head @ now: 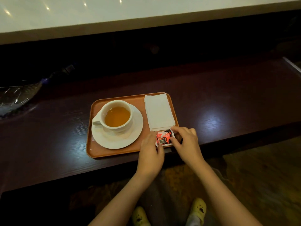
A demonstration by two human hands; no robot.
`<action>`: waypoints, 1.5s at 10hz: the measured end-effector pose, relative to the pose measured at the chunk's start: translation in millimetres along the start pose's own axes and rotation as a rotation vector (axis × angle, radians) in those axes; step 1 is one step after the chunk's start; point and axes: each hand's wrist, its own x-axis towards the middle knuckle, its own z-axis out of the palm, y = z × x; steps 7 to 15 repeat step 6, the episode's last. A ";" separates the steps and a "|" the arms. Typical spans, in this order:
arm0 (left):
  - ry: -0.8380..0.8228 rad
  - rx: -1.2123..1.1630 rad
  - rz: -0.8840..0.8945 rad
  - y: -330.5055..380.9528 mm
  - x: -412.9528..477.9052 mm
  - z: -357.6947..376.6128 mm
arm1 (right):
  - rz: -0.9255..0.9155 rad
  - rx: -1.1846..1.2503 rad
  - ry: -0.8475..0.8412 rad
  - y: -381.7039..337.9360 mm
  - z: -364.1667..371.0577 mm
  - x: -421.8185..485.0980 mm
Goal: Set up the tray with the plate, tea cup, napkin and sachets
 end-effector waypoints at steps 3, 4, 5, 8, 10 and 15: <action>-0.005 0.038 -0.023 -6.5 -1.7 -0.6 | 0.078 0.042 0.070 -14.7 5.6 -6.0; 0.004 0.080 -0.044 -6.3 -1.5 -0.4 | 0.036 -0.034 0.044 -15.2 1.2 -5.3; 0.042 0.164 -0.013 -2.1 -2.2 -3.8 | -0.042 -0.101 0.029 -15.7 -2.5 -3.6; 0.073 0.316 -0.008 8.1 -3.7 -10.3 | -0.111 -0.206 0.008 -16.1 -10.2 -4.2; 0.073 0.316 -0.008 8.1 -3.7 -10.3 | -0.111 -0.206 0.008 -16.1 -10.2 -4.2; 0.073 0.316 -0.008 8.1 -3.7 -10.3 | -0.111 -0.206 0.008 -16.1 -10.2 -4.2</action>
